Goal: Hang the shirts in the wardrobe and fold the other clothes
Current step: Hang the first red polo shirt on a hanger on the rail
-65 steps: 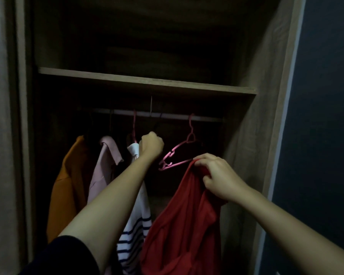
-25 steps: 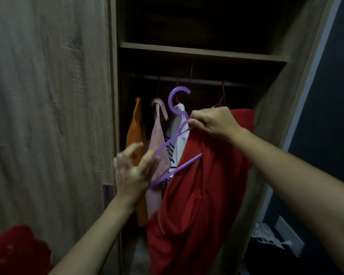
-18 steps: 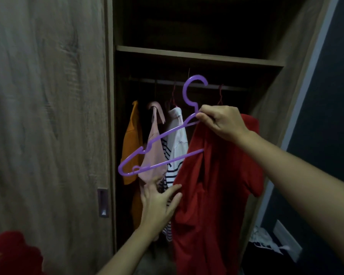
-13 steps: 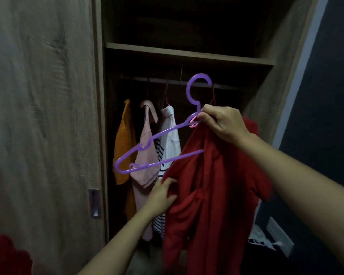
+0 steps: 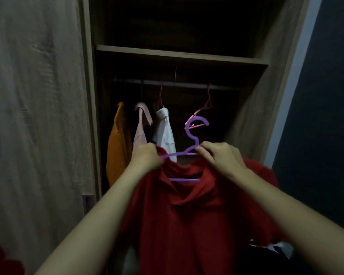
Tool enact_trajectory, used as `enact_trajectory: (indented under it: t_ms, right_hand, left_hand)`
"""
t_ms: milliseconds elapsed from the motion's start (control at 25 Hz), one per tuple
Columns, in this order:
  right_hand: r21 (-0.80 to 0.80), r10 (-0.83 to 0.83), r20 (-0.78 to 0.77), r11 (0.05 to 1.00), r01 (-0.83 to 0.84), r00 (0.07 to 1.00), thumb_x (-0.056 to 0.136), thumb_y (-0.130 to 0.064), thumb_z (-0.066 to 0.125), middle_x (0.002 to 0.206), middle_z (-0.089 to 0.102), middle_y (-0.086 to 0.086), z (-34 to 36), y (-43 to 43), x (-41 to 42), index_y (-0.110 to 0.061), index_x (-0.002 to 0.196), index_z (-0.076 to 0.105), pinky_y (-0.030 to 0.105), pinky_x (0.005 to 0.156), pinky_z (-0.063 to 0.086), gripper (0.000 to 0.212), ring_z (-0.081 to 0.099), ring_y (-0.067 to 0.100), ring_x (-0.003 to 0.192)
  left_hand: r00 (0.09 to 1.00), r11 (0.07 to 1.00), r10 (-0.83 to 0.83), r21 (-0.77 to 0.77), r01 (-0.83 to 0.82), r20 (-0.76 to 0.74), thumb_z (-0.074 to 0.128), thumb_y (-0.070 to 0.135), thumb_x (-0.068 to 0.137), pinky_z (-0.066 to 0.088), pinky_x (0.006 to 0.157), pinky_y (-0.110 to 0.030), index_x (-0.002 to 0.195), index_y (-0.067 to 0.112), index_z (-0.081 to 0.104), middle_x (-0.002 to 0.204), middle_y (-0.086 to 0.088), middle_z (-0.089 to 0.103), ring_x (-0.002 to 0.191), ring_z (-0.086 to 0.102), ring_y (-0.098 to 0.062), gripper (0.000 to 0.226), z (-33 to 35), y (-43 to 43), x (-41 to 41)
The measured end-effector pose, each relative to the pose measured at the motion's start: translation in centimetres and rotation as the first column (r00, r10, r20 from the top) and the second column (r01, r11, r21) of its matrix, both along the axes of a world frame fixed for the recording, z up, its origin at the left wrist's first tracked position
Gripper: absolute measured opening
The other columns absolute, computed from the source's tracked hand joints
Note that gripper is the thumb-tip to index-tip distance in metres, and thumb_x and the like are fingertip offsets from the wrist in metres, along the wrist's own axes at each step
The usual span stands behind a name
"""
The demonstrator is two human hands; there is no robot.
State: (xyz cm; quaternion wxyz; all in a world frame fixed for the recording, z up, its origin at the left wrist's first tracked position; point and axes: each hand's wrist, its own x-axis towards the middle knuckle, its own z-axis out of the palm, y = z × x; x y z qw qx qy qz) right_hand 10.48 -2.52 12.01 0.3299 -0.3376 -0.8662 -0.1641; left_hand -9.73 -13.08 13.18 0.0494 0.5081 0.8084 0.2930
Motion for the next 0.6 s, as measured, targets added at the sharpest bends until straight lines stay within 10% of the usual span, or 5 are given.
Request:
enact_trajectory:
  t_ms: [120, 320, 600]
  right_hand:
    - [-0.171, -0.038, -0.154, 0.985, 0.011, 0.987, 0.090, -0.058, 0.038, 0.091, 0.070, 0.000, 0.9, -0.5, -0.6, -0.034, 0.097, 0.061, 0.032, 0.069, 0.042, 0.034, 0.064, 0.027, 0.094]
    - [-0.183, 0.028, -0.377, 0.978, -0.104, 0.926, 0.088, -0.058, 0.044, 0.086, 0.070, -0.009, 1.9, 1.0, 1.3, -0.041, 0.100, 0.063, 0.032, 0.073, 0.046, 0.028, 0.066, 0.018, 0.091]
    - [-0.172, 0.250, -0.276, 0.937, -0.304, 0.928, 0.084, -0.061, 0.041, 0.081, 0.069, -0.009, 2.7, 0.5, 0.1, -0.029, 0.097, 0.067, 0.032, 0.071, 0.047, 0.044, 0.064, 0.011, 0.079]
  left_hand:
    - [0.975, 0.991, 0.005, 0.129, 0.025, -0.223, 0.057, 0.018, 0.086, 0.043, 0.089, -0.036, 0.118, 0.004, 0.047, 0.131, -0.020, 0.030, 0.103, 0.054, -0.037, 0.036, -0.3, -0.8, 2.9]
    - [0.834, 0.747, -0.338, 0.414, 0.520, -0.437, 0.047, 0.054, 0.082, 0.048, 0.086, -0.041, 0.123, 0.030, 0.051, 0.123, 0.003, 0.051, 0.102, 0.053, -0.015, 0.047, -0.6, -2.1, -1.2]
    - [0.850, 0.861, -0.252, 0.294, 0.415, -0.462, 0.033, 0.071, 0.076, 0.050, 0.067, -0.038, 0.104, 0.028, 0.061, 0.080, 0.005, 0.067, 0.076, 0.063, -0.018, 0.059, -0.1, -1.2, -5.2]
